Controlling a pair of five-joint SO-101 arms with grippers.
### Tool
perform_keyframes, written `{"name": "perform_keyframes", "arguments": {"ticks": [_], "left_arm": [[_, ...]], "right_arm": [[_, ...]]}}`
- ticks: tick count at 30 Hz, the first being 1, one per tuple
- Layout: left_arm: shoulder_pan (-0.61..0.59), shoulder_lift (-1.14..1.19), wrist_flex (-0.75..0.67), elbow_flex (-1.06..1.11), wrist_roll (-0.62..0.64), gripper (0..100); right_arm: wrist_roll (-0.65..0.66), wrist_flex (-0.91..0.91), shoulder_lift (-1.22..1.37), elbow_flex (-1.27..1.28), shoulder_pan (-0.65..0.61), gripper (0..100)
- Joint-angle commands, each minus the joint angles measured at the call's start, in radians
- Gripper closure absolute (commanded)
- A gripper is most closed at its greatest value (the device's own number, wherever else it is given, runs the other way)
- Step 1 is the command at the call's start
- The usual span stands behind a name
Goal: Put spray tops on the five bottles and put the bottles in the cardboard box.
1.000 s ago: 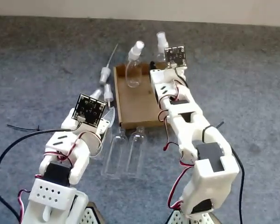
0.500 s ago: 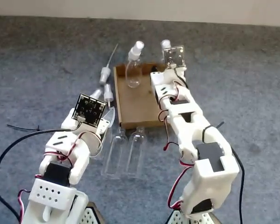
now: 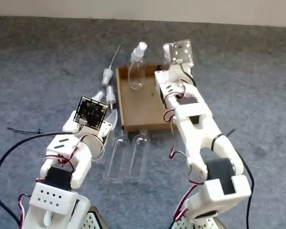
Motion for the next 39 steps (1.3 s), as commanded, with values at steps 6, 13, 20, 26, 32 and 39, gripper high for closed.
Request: {"name": "perform_keyframes", "arguments": {"ticks": [6, 13, 20, 26, 32, 39], "left_arm": [[-0.008, -0.005, -0.025, -0.004, 0.009, 84], [-0.007, -0.005, -0.025, -0.004, 0.009, 84], [-0.007, -0.005, -0.025, -0.004, 0.009, 84], [-0.010, -0.004, -0.025, -0.004, 0.009, 84], [-0.013, -0.004, -0.025, -0.004, 0.009, 84], [-0.013, -0.004, -0.025, -0.004, 0.009, 84]], "right_arm": [[0.002, 0.392, -0.202, -0.236, 0.012, 75.2], [-0.041, 0.868, -0.305, -0.338, -0.015, 75.2], [-0.077, 1.194, -0.383, -0.332, -0.116, 75.2], [-0.272, 1.288, -0.389, -0.232, -0.291, 75.2], [-0.362, 1.241, -0.429, -0.015, -0.433, 75.2], [-0.371, 1.061, -0.568, 0.232, -0.492, 75.0]]}}
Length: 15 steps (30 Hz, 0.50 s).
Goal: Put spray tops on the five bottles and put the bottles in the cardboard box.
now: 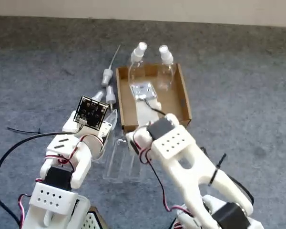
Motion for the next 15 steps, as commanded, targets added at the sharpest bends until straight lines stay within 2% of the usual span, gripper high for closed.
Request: {"name": "perform_keyframes", "arguments": {"ticks": [1, 8, 15], "left_arm": [[-0.013, -0.004, -0.025, -0.004, 0.009, 84], [-0.013, -0.004, -0.025, -0.004, 0.009, 84], [-0.013, -0.004, -0.025, -0.004, 0.009, 84]], "right_arm": [[-0.015, -0.108, -0.099, 0.119, -0.068, 75.0], [-0.015, -0.260, -0.107, 0.259, -0.082, 75.0], [-0.015, -0.298, -0.107, 0.354, -0.062, 76.2]]}}
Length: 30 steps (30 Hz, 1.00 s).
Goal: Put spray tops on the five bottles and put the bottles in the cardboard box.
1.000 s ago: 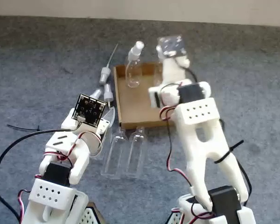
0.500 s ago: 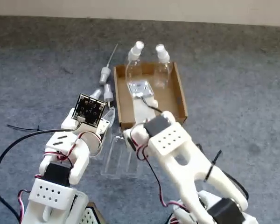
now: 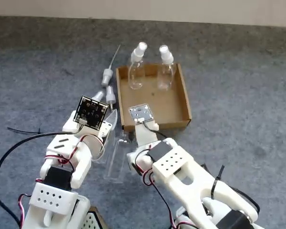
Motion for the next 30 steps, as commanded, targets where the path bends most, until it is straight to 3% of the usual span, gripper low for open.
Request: {"name": "perform_keyframes", "arguments": {"ticks": [1, 4, 7, 16, 21, 25, 30], "left_arm": [[-0.013, -0.004, -0.025, -0.004, 0.009, 84], [-0.013, -0.004, -0.025, -0.004, 0.009, 84], [-0.013, -0.004, -0.025, -0.002, 0.009, 84], [-0.015, -0.004, -0.025, -0.002, 0.009, 84], [-0.015, -0.004, -0.025, -0.002, 0.009, 84], [-0.015, -0.004, -0.025, -0.002, 0.009, 84], [-0.015, -0.004, -0.025, -0.004, 0.009, 84]], "right_arm": [[-0.009, -0.022, -0.022, 0.013, 0.035, 78.6], [-0.003, 0.013, -0.022, 0.013, 0.143, 91.3], [0.147, 0.027, -0.033, 0.013, 0.266, 99.8], [0.747, 0.209, -0.035, 0.004, 0.582, 99.3], [0.925, 0.329, -0.035, -0.041, 0.783, 99.3], [1.046, 0.329, -0.018, -0.157, 1.023, 99.3], [1.076, 0.321, 0.085, -0.312, 1.179, 98.9]]}}
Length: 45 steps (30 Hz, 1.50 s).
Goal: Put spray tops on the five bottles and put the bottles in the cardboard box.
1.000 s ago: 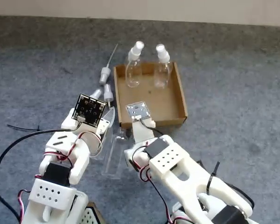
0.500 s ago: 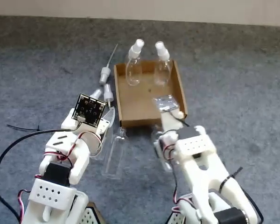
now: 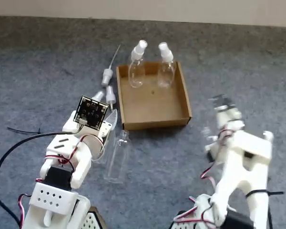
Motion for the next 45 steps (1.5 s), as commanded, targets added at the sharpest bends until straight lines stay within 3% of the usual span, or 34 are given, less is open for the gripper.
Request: {"name": "perform_keyframes", "arguments": {"ticks": [1, 4, 10, 19, 33, 45], "left_arm": [[-0.015, -0.004, -0.025, -0.004, 0.009, 84], [-0.015, -0.004, -0.025, -0.004, 0.009, 84], [-0.015, -0.004, -0.023, -0.004, 0.009, 84], [-0.015, -0.004, -0.023, -0.002, 0.009, 84], [-0.013, -0.004, -0.021, -0.002, 0.009, 84], [-0.015, -0.004, -0.021, -0.002, 0.009, 84]], "right_arm": [[0.028, 0.005, 0.111, -0.182, 0.119, 98.8], [0.021, 0.010, 0.263, -0.308, 0.122, 97.3], [0.020, 0.012, 0.558, -0.550, 0.157, 83.6], [0.023, 0.030, 0.610, -0.621, 0.176, 75.2], [-0.058, 0.225, 0.760, -0.895, 0.021, 74.8], [-0.084, 0.228, 0.917, -1.007, 0.021, 75.0]]}}
